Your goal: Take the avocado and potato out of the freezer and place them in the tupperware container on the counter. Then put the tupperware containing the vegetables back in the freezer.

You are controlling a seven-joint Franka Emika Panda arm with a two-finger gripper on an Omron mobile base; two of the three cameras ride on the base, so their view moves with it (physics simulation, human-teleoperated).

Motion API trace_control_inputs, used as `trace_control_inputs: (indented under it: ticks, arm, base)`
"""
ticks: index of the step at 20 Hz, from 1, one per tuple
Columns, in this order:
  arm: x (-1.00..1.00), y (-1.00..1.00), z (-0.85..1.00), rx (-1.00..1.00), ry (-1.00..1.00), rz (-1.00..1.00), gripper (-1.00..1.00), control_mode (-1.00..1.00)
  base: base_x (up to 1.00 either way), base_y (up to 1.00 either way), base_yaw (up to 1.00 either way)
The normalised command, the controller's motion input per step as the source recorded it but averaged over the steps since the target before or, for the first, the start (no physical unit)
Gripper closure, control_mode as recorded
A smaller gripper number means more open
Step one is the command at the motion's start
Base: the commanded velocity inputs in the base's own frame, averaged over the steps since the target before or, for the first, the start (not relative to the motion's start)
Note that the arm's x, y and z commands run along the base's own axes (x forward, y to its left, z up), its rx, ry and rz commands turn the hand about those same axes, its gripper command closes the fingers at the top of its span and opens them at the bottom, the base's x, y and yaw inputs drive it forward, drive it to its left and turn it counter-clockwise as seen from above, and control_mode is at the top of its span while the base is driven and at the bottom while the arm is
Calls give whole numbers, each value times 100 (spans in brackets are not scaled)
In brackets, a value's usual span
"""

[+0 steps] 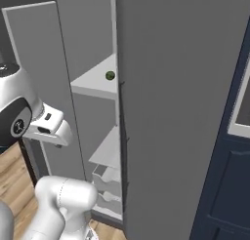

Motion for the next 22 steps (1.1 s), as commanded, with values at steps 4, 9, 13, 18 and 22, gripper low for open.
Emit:
trace_control_inputs:
  ticks: [4,9,13,18,22]
  arm:
    - [0,0,0,0,0,0,-100,100]
    - [0,0,0,0,0,0,-100,100]
    - [0,0,0,0,0,0,-100,100]
    - [0,0,0,0,0,0,-100,100]
    - [0,0,0,0,0,0,-100,100]
  base:
    - [-35,-19,4]
    - [-17,-48,2]
    - [2,-38,1]
    - [74,0,0]
    - [88,0,0]
